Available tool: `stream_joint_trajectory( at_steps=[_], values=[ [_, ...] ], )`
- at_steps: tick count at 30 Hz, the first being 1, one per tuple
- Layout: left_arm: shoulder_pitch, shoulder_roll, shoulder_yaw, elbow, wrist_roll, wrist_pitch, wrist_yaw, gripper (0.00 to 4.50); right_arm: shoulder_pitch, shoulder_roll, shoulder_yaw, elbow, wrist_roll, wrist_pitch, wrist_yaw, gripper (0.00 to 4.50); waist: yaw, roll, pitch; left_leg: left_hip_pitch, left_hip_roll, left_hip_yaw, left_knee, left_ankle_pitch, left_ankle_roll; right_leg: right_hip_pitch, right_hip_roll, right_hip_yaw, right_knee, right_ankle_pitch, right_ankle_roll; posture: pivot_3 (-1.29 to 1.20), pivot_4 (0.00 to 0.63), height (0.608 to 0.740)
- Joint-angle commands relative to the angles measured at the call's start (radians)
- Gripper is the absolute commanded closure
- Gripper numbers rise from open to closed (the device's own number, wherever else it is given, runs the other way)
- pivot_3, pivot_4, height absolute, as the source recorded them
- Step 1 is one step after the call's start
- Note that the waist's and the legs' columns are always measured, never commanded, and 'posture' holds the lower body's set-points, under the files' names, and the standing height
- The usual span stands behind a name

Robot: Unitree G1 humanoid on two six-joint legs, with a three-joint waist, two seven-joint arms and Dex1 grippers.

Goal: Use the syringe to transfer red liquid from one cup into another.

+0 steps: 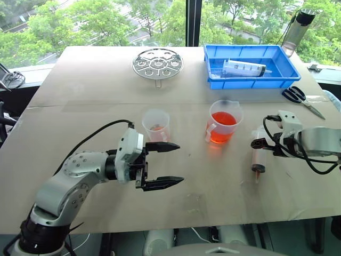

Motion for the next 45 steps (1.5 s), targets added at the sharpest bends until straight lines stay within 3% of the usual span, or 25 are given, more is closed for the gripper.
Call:
stream_joint_trajectory(
  at_steps=[1, 4, 5, 6, 14, 18, 21, 25, 29, 33, 40, 45],
  values=[
    [0.01, 0.005, 0.018, -0.045, -0.015, -0.004, 0.008, 0.0, -0.02, -0.024, 0.022, 0.018, 0.017, 0.034, 0.023, 1.19, 0.0, 0.0, 0.0, 0.0, 0.0, 0.0, 0.0, 0.0, 0.0, 0.0, 0.0, 0.0, 0.0, 0.0, 0.0, 0.0, 0.15, 0.74],
    [0.018, 0.005, 0.021, -0.051, -0.016, -0.004, 0.015, 0.0, -0.022, -0.053, 0.057, 0.014, 0.017, 0.064, 0.073, 2.55, 0.003, 0.0, 0.0, 0.0, 0.0, 0.0, 0.0, 0.0, 0.0, 0.0, 0.0, 0.0, 0.0, 0.0, 0.0, 0.0, 0.15, 0.74],
    [0.02, 0.006, 0.021, -0.052, -0.017, -0.005, 0.017, 0.0, -0.023, -0.061, 0.065, 0.012, 0.017, 0.068, 0.086, 2.9, 0.002, 0.0, 0.0, 0.0, 0.0, 0.0, 0.0, 0.0, 0.0, 0.0, 0.0, 0.0, 0.0, 0.0, 0.0, 0.0, 0.15, 0.74],
    [0.023, 0.006, 0.021, -0.055, -0.018, -0.005, 0.019, 0.0, -0.023, -0.073, 0.076, 0.008, 0.017, 0.073, 0.105, 2.97, 0.002, 0.0, 0.0, 0.0, 0.0, 0.0, 0.0, 0.0, 0.001, 0.0, 0.0, 0.0, -0.001, 0.0, 0.0, 0.0, 0.15, 0.74],
    [0.041, 0.008, 0.027, -0.062, -0.021, -0.004, 0.029, 0.0, 0.0, -0.234, 0.094, -0.124, 0.017, 0.077, 0.288, 2.98, 0.005, 0.002, 0.001, -0.001, 0.0, 0.0, 0.0, -0.001, 0.001, 0.0, 0.0, -0.001, -0.001, 0.0, 0.0, 0.0, 0.15, 0.74],
    [0.027, 0.009, 0.036, -0.054, -0.034, 0.011, 0.042, 0.0, 0.227, -0.329, -0.174, -0.393, 0.017, -0.009, 0.485, 2.98, 0.006, 0.002, 0.001, -0.003, 0.0, -0.001, 0.0, -0.001, 0.001, -0.002, 0.0, -0.002, -0.001, 0.0, 0.0, 0.0, 0.15, 0.74],
    [0.033, 0.012, 0.044, -0.053, -0.038, 0.014, 0.039, 0.0, 0.351, -0.39, -0.34, -0.598, -0.043, 0.05, 0.66, 2.98, 0.004, 0.003, 0.001, -0.005, 0.0, -0.001, 0.0, -0.001, 0.001, -0.004, 0.0, -0.001, -0.001, 0.0, 0.001, 0.0, 0.15, 0.74],
    [0.016, 0.005, 0.035, -0.041, -0.036, 0.02, 0.044, 0.0, 0.469, -0.288, -0.609, -0.741, -0.006, -0.091, 0.866, 2.98, 0.003, -0.001, 0.0, -0.005, 0.002, -0.001, 0.0, -0.001, 0.001, -0.005, 0.001, -0.001, -0.001, 0.001, 0.002, 0.0, 0.15, 0.74],
    [-0.013, -0.001, 0.024, -0.021, -0.032, 0.023, 0.045, 0.0, 0.461, -0.214, -0.716, -0.806, 0.015, -0.285, 1.002, 2.98, 0.003, 0.0, 0.0, -0.004, 0.001, 0.0, 0.001, -0.001, 0.001, -0.004, 0.002, 0.001, 0.0, 0.002, 0.003, 0.0, 0.15, 0.74],
    [-0.05, -0.003, 0.013, 0.01, -0.026, 0.021, 0.037, 0.0, 0.351, -0.208, -0.659, -0.83, -0.062, -0.443, 0.954, 2.98, 0.002, 0.0, 0.001, 0.0, 0.002, 0.0, 0.002, -0.001, 0.001, 0.0, 0.003, 0.003, 0.0, 0.002, 0.003, 0.0, 0.15, 0.74],
    [-0.108, -0.018, 0.01, 0.05, -0.014, 0.018, 0.056, 0.0, 0.085, -0.055, -0.503, -0.769, -0.275, -0.693, 0.796, 2.98, 0.001, 0.0, 0.001, 0.001, 0.002, 0.001, 0.002, 0.001, -0.003, 0.0, 0.003, 0.005, 0.0, 0.002, 0.003, 0.0, 0.15, 0.74],
    [-0.139, -0.038, 0.025, 0.062, -0.031, 0.041, 0.088, 0.0, -0.088, 0.024, -0.411, -0.682, -0.468, -0.762, 0.746, 2.98, 0.003, 0.0, 0.001, -0.001, 0.002, 0.002, 0.002, 0.002, -0.003, -0.002, 0.003, 0.005, 0.0, 0.002, 0.003, 0.0, 0.15, 0.74]
  ],
)
